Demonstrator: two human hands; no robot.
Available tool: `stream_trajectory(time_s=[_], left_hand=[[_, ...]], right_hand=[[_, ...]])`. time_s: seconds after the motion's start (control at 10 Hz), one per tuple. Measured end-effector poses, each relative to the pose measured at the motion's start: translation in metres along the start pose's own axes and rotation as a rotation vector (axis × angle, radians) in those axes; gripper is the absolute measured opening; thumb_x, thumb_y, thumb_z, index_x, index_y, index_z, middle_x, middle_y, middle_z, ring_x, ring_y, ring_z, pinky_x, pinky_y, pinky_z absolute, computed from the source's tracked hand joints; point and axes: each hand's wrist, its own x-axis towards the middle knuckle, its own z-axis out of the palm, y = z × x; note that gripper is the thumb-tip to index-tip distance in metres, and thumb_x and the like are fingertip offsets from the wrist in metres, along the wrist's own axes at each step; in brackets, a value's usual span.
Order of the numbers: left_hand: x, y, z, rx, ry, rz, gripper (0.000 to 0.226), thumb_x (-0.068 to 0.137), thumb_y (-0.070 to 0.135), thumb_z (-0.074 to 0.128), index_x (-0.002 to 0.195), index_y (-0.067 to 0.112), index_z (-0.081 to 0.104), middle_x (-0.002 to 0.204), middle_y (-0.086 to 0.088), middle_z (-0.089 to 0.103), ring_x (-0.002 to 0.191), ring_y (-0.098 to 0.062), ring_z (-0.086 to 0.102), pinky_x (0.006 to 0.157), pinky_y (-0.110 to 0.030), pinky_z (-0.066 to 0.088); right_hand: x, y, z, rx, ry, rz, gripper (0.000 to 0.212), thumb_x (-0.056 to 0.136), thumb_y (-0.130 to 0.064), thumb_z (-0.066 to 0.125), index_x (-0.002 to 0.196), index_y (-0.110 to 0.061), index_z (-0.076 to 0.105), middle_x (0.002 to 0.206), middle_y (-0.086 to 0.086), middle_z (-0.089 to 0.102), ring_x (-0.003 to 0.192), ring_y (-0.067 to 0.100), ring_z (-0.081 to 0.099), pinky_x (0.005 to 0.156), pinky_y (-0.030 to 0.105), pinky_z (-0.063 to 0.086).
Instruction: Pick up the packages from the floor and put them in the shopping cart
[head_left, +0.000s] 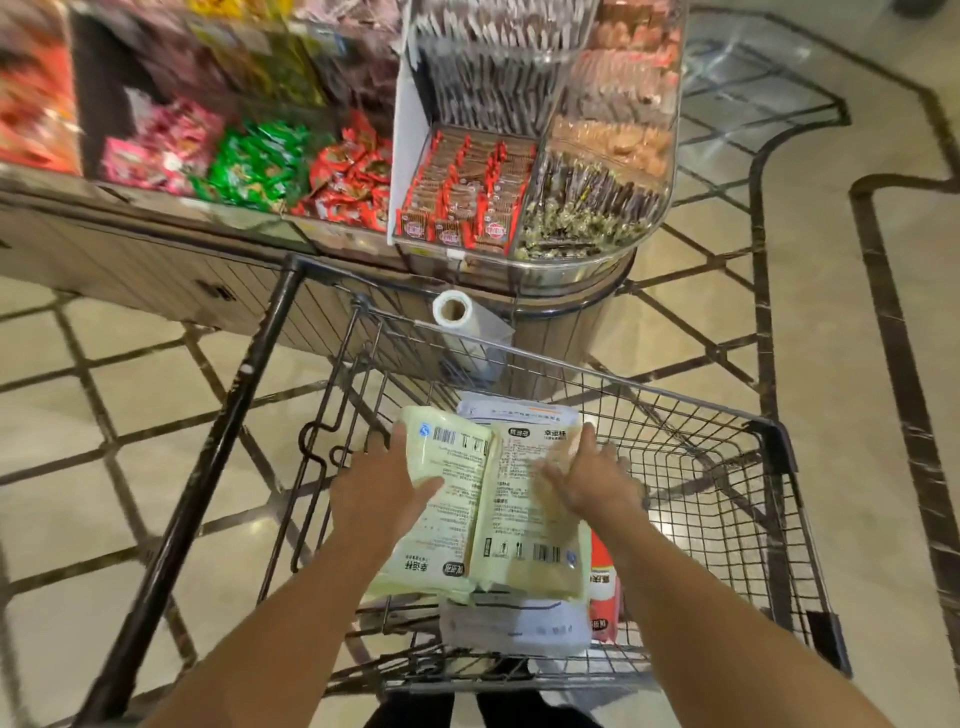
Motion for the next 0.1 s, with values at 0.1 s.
stream_trajectory(time_s=[0.1], left_hand=[[-0.0003,-0.0077,-0.0291,0.136,0.156,0.068,0.085,0.094,0.069,0.051,0.162,0.025,0.026,0.151,-0.010,0.051,0.136,-0.029,0.051,0.104,-0.046,0.048]], right_hand=[[-0.0060,-0.0261,-0.0251,-0.136,0.115,-0.076,0.093,0.100,-0.077,0.033,0.170,-0.023,0.002,0.176,0.015,0.013,0.160,0.043,0.017,0.122,0.061,0.029]])
